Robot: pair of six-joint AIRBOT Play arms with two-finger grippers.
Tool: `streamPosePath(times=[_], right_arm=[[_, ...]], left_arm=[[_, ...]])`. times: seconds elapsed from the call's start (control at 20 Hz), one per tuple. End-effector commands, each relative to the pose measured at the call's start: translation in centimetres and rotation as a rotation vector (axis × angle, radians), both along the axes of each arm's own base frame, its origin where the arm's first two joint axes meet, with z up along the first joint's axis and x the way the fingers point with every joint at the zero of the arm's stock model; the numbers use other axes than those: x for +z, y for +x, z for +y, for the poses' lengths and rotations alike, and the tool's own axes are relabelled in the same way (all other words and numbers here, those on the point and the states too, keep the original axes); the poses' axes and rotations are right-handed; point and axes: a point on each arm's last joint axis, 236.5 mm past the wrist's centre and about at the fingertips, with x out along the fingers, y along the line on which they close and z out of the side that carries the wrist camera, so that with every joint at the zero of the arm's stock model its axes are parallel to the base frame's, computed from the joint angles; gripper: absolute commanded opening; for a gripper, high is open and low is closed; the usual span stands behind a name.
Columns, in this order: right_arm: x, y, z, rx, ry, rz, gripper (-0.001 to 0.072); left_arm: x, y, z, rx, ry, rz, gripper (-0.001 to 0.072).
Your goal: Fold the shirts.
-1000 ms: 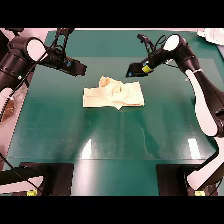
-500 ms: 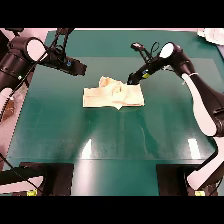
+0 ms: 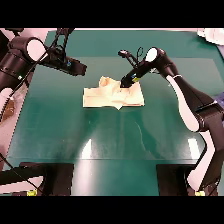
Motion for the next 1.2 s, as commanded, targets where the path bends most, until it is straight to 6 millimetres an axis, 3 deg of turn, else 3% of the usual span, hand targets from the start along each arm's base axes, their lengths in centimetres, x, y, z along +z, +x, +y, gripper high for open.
streamPosePath(times=[0.0,0.15,0.3,0.4,0.65,0.8,0.85,0.9,0.95,1.0,1.05,1.15], right_arm=[[0.6,-0.1,0.4,-0.007,0.007,0.005,0.0021],[3.3,-0.8,1.4,0.012,0.035,-0.032,0.0021],[6.7,-3.2,5.1,0.078,0.143,-0.04,0.0021],[7.4,-4.9,7.4,0.122,0.175,-0.033,0.0021],[3.6,-9.2,12.2,0.213,0.144,0.025,0.0021],[0.6,-11.3,13.3,0.26,0.108,0.094,0.0037],[0.0,-11.6,13.3,0.264,0.1,0.113,0.0192],[-0.3,-11.8,13.1,0.268,0.093,0.126,0.0474],[-0.3,-11.7,12.7,0.268,0.09,0.132,0.0536],[0.3,-11.4,12.2,0.269,0.087,0.13,0.0537],[1.2,-10.8,11.7,0.265,0.09,0.117,0.0584],[3.7,-9.1,10.3,0.24,0.111,0.072,0.0594]], left_arm=[[-0.5,-0.2,0.1,-0.002,0.008,0.014,0.0023],[-2.1,-0.6,0.2,-0.001,0.015,0.045,0.0023],[-2.8,-0.7,0.1,0.0,0.01,0.055,0.0022],[-2.7,-0.7,-0.1,-0.001,0.001,0.052,0.0023],[-2.7,-1.1,-0.8,-0.008,-0.03,0.075,0.0022],[-2.8,-1.4,-1.1,-0.012,-0.043,0.086,0.0022],[-2.8,-1.5,-1.1,-0.016,-0.042,0.091,0.0023],[-2.9,-1.7,-1.1,-0.029,-0.035,0.096,0.0023],[-3.1,-1.9,-1.1,-0.038,-0.027,0.103,0.0023],[-3.1,-2.1,-1.0,-0.039,-0.025,0.109,0.0023],[-3.2,-2.1,-0.9,-0.041,-0.016,0.11,0.0023],[-3.7,-2.6,-0.5,-0.075,0.028,0.123,0.0023]])
